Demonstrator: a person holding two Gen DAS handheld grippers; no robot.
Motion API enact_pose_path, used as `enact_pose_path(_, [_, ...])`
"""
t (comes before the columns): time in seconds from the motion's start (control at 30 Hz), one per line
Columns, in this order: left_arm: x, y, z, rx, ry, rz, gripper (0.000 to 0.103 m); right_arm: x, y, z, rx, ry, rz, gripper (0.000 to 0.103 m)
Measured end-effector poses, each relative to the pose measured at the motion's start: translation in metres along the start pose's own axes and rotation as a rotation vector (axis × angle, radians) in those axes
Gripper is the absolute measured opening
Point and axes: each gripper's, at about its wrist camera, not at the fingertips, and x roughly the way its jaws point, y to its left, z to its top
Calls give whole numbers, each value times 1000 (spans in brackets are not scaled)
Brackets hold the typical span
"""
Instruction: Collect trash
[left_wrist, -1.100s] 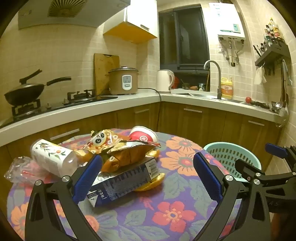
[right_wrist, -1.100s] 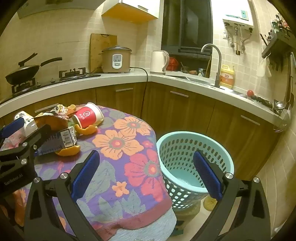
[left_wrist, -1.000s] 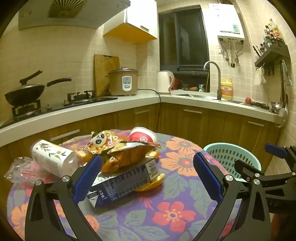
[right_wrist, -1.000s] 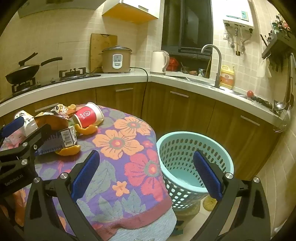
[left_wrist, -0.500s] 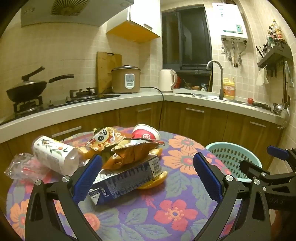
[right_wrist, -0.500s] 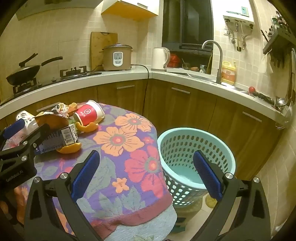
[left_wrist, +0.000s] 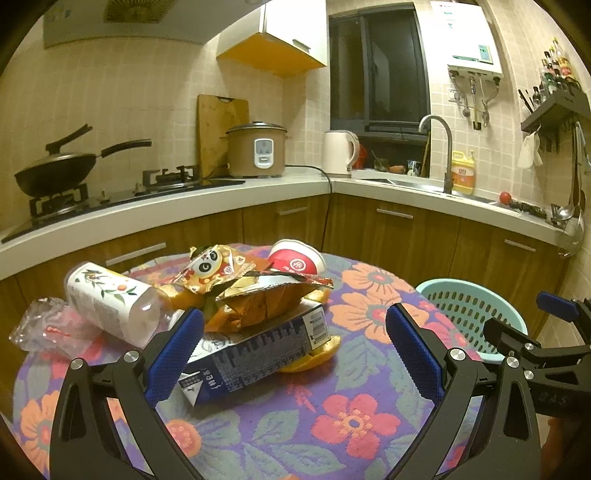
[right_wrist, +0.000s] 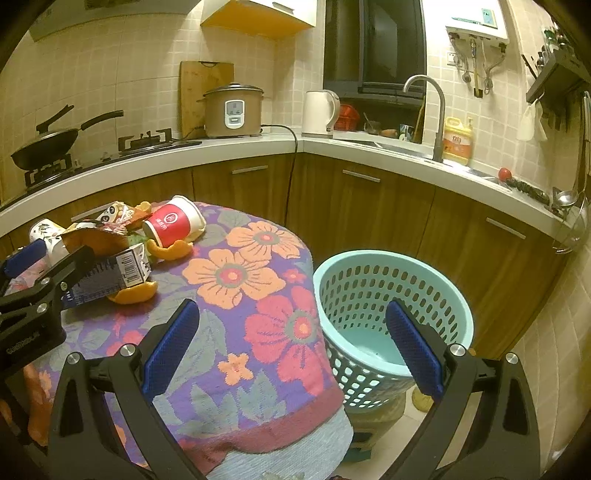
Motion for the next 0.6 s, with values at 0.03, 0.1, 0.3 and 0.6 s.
enact_pose_path(0.03, [0, 0, 0, 1, -1, 1, 96, 0, 0, 0, 1, -1, -3, 96])
enact_pose_path(0.1, [1, 1, 0, -3, 7, 4, 96, 1, -1, 1, 2, 4, 0, 96])
enact_pose_path(0.3, [0, 0, 1, -5, 11, 7, 96, 4, 0, 1, -3, 7, -7, 96])
enact_pose_path(0.6, [-2, 0, 3, -6, 14, 4, 96, 5, 0, 1, -10, 2, -8, 96])
